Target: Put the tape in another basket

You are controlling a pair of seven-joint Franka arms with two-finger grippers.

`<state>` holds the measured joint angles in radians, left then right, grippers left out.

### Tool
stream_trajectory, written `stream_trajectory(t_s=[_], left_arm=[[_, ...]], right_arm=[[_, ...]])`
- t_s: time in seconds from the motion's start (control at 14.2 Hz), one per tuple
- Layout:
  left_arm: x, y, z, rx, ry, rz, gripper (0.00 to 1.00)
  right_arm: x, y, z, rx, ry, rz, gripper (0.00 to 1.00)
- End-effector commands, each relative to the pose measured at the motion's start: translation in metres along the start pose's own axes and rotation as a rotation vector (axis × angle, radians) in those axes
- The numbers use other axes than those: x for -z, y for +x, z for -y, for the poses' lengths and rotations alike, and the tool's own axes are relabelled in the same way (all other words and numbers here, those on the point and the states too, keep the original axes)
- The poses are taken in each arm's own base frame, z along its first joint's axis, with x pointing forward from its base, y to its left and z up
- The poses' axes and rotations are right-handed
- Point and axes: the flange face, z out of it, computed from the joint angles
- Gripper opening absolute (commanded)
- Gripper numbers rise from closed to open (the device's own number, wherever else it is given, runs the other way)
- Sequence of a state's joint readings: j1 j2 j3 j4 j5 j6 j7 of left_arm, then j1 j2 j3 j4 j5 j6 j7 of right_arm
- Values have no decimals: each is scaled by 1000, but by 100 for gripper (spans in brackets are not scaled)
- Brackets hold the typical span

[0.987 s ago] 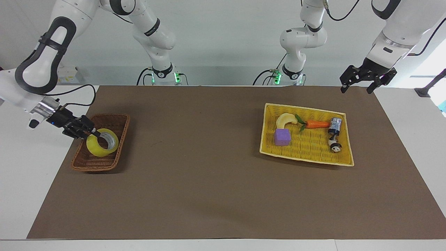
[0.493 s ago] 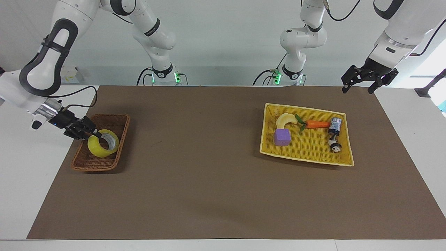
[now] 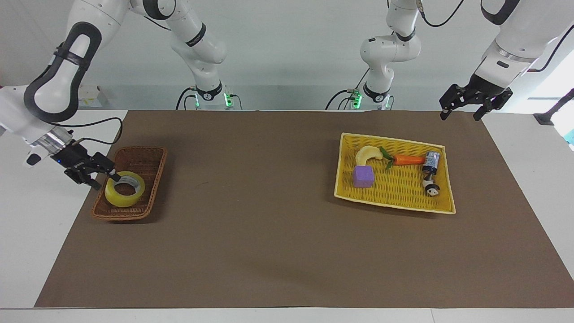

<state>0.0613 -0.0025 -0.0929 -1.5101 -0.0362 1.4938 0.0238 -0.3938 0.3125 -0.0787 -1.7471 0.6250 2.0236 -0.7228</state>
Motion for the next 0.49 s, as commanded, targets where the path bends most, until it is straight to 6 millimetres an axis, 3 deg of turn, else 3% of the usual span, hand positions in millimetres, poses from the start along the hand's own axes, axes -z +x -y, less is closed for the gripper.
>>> stream_trajectory(t_s=[0.0, 0.14, 0.42], left_arm=[[0, -2, 3, 10, -12, -8, 100], [-1, -2, 3, 10, -12, -7, 100], [0, -1, 3, 10, -12, -11, 100]], right_arm=[[18, 30, 35, -12, -119, -10, 100], [24, 52, 73, 20, -250, 8, 100], [25, 65, 140, -19, -471, 35, 100]])
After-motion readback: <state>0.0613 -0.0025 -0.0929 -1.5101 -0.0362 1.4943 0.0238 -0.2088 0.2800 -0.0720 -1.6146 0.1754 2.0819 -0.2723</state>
